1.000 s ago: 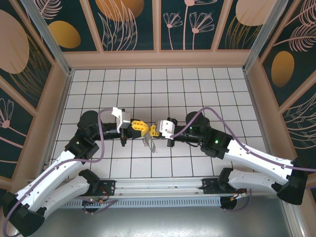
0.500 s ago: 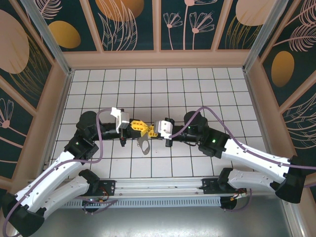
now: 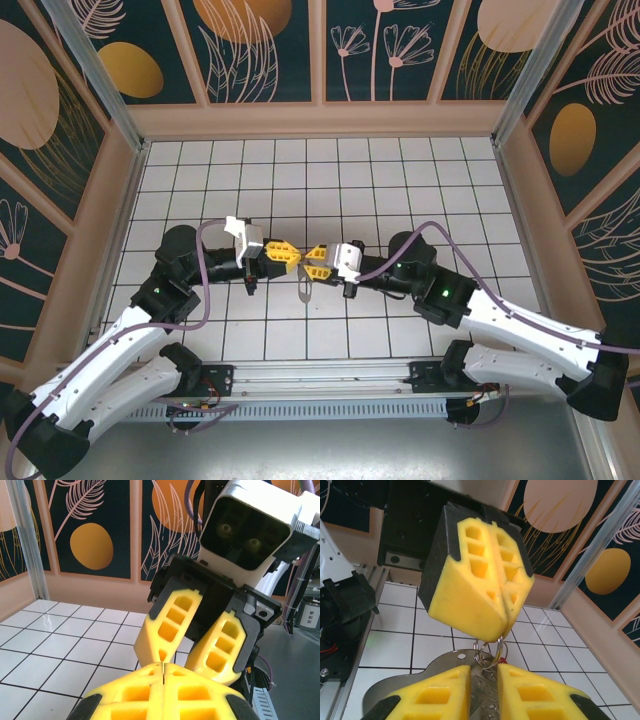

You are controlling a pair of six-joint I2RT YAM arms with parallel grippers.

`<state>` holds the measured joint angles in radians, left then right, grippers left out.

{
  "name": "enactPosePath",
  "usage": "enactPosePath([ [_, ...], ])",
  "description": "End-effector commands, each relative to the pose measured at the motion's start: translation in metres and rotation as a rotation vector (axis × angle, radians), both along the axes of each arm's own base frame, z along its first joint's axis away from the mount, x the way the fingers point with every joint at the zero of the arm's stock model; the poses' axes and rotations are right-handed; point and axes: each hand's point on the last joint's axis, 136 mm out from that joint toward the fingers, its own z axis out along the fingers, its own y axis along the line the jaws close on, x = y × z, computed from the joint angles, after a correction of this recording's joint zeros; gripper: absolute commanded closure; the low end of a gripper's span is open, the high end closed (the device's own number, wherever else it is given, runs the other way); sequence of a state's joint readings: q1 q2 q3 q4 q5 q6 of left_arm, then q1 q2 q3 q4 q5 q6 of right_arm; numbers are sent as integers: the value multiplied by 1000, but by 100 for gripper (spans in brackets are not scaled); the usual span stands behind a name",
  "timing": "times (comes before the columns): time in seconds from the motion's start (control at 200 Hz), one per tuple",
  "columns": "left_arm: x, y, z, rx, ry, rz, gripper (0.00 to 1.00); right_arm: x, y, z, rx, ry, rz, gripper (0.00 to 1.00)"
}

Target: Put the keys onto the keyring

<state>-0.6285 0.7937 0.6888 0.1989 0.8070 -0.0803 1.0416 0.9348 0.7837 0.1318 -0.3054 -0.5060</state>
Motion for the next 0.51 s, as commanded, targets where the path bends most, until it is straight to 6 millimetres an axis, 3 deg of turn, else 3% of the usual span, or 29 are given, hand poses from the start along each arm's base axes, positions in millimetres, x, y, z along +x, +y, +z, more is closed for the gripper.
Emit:
enactPosePath([
  [0.0, -2, -1, 7, -32, -35, -17, 100, 0, -6, 13, 57, -3, -18, 80],
  [0.5, -8, -2, 9, -48, -30, -53, 100, 8, 2, 11, 49, 25, -10, 81],
])
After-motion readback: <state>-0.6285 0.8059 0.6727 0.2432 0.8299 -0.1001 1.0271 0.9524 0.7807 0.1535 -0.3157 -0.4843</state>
